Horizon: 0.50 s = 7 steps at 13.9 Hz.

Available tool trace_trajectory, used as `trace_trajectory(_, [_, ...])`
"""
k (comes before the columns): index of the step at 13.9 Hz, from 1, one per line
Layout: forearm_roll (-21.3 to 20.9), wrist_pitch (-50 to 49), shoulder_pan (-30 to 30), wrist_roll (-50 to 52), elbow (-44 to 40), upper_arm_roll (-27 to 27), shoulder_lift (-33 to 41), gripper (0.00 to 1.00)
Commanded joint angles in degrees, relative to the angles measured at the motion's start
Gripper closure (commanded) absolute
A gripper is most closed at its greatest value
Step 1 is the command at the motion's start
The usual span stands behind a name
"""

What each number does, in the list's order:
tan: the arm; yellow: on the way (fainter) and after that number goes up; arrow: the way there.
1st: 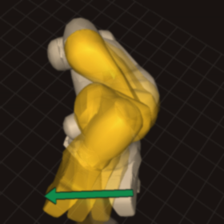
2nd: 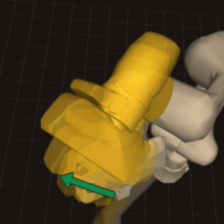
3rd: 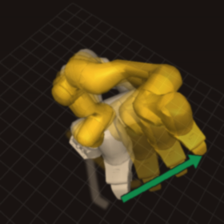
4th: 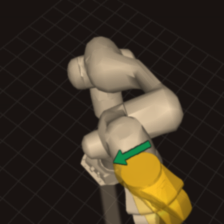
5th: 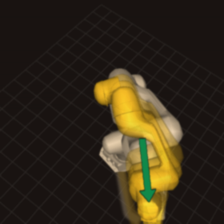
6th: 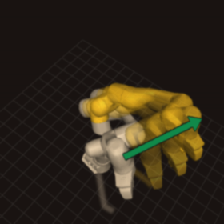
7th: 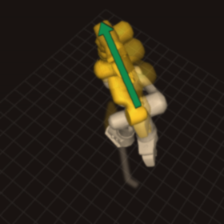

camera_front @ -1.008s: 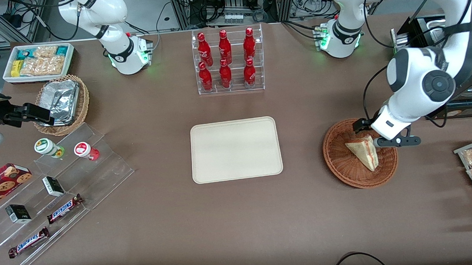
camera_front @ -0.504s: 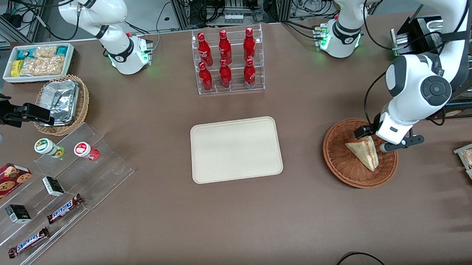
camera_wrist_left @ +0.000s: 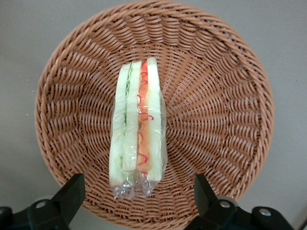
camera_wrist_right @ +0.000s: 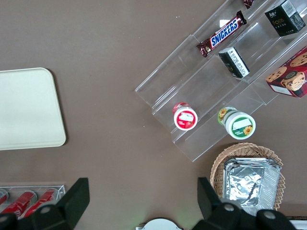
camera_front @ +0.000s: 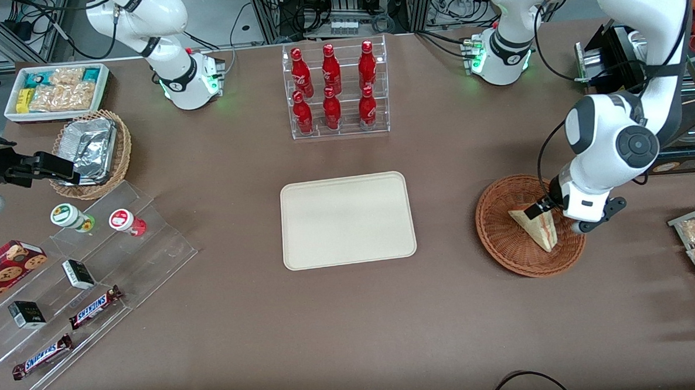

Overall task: Place sandwich from basket to tray
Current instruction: 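Lower the open left gripper around the sandwich and close it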

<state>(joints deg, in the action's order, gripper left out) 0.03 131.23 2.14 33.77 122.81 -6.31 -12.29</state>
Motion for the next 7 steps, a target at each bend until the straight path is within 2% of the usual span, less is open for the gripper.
trace_trajectory(1, [0.4, 1.6, 0.2, 1.1, 0.0, -0.3, -1.2, 0.00])
trace_trajectory(7, [0.4, 4.5, 1.0, 1.1, 0.1, -0.3, -4.2, 0.00])
